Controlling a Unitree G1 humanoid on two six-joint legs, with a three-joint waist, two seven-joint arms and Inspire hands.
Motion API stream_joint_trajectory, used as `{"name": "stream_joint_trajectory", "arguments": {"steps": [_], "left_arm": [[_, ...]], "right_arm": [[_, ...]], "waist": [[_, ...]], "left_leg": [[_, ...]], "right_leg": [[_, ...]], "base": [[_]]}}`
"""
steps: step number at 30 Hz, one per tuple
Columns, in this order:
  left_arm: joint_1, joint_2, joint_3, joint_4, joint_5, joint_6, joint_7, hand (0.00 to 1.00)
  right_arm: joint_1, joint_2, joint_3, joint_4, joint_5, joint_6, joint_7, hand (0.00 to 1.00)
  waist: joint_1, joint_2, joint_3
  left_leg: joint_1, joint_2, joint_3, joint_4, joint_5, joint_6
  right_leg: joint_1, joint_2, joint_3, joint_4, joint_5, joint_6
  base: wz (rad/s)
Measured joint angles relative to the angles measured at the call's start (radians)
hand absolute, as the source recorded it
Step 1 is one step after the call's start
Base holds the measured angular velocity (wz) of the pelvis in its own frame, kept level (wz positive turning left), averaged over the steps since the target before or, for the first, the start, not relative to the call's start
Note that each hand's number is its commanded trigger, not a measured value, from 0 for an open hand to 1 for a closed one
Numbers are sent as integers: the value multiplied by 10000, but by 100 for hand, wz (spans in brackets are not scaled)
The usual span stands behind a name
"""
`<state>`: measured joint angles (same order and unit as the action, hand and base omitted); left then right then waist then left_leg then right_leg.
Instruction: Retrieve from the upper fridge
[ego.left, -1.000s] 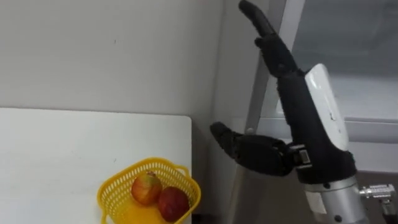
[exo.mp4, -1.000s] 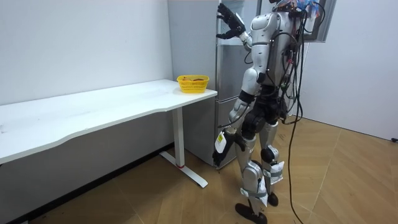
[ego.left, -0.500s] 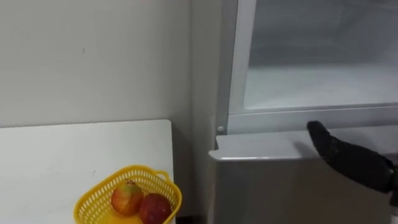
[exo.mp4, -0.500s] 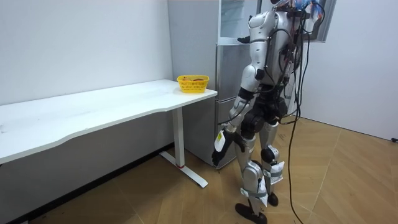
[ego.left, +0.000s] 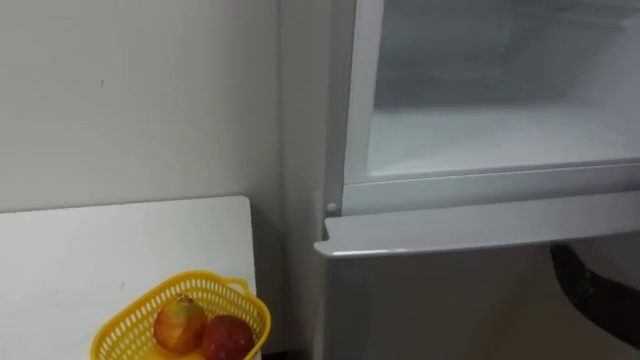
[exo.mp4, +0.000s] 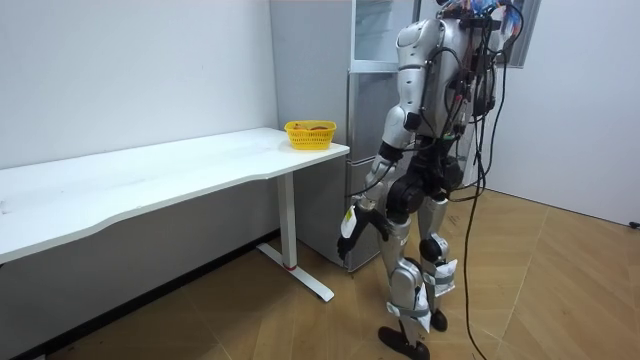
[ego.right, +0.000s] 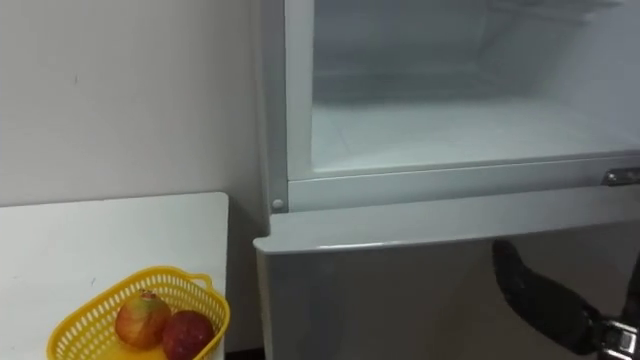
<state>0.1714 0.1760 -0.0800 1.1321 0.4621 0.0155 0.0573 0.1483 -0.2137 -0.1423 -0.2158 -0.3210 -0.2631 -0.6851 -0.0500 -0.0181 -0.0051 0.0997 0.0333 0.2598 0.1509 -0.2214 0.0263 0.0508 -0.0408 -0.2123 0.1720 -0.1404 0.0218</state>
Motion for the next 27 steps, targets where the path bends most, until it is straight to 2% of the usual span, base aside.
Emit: {"name": "stream_joint_trajectory", "arguments": {"steps": [7, 14, 20, 24, 27], "left_arm": [[10, -39, -4, -522, -5, 2, 108, 0], [125, -59, -9, -749, -33, 1, 285, 0], [201, -62, -23, -817, -824, 8, 484, 0], [199, -62, -27, -845, -1005, 12, 476, 0], [468, -66, -22, -1323, -1235, 56, 402, 0]], "right_arm": [[551, 268, 14, 937, 33, 6, -434, 0], [819, 270, 37, 1482, 113, 38, -495, 0], [1081, 312, 215, 2036, 380, 109, -554, 0], [1203, 449, 675, 2587, 1542, 195, -535, 0], [1366, 576, 1049, 3200, 2172, 334, -417, 0]], "waist": [[-24, 54, 37], [-48, 188, -31], [-48, 210, -34], [-20, 226, -34], [-8, 231, -21]], "left_leg": [[-33, 12, 44, -3, -6, -10], [-181, 24, 118, -7, -4, -14], [-193, 30, 117, -7, -7, -18], [-179, 42, 115, 2, -8, -20], [-177, 43, 114, 0, -9, -21]], "right_leg": [[-52, 11, 0, 3, 0, -1], [-251, 46, 102, 14, 4, -7], [-255, 49, 103, 14, 4, -6], [-244, 47, 80, 26, 6, -10], [-242, 48, 78, 26, 6, -11]], "base": [[-1], [-3], [0], [0], [0]]}}
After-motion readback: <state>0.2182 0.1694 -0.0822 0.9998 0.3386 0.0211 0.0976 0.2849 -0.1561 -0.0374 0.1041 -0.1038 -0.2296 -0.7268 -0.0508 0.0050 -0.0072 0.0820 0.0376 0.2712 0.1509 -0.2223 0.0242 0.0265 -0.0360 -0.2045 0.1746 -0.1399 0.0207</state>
